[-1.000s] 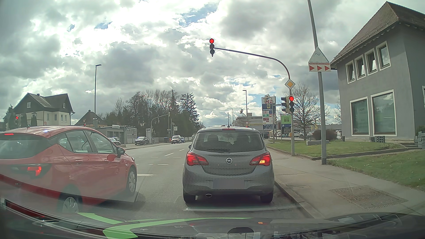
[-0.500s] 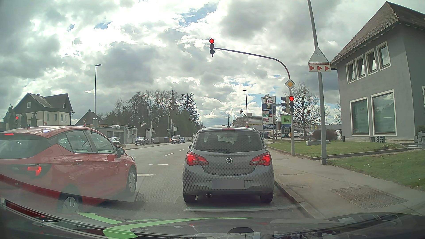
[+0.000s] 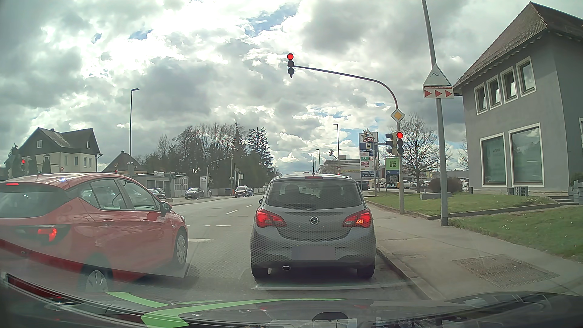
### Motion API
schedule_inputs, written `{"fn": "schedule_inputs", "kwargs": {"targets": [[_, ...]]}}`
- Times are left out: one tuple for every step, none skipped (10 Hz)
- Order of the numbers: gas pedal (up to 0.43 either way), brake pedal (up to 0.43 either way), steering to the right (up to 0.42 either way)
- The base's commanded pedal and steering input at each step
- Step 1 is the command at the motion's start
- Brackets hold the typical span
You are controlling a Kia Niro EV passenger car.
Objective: Follow the waypoints while adhering to traffic rules and regulations
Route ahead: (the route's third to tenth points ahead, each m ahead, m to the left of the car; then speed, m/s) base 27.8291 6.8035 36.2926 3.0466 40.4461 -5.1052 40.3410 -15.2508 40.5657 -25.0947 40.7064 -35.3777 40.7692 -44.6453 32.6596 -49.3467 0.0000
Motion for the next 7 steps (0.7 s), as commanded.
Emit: {"fn": "schedule_inputs", "kwargs": {"targets": [[0.000,0.317,-0.004],[0.000,0.317,-0.003],[0.000,0.317,-0.004],[0.000,0.317,-0.004],[0.000,0.317,-0.003],[0.000,0.317,-0.004],[0.000,0.317,-0.003]]}}
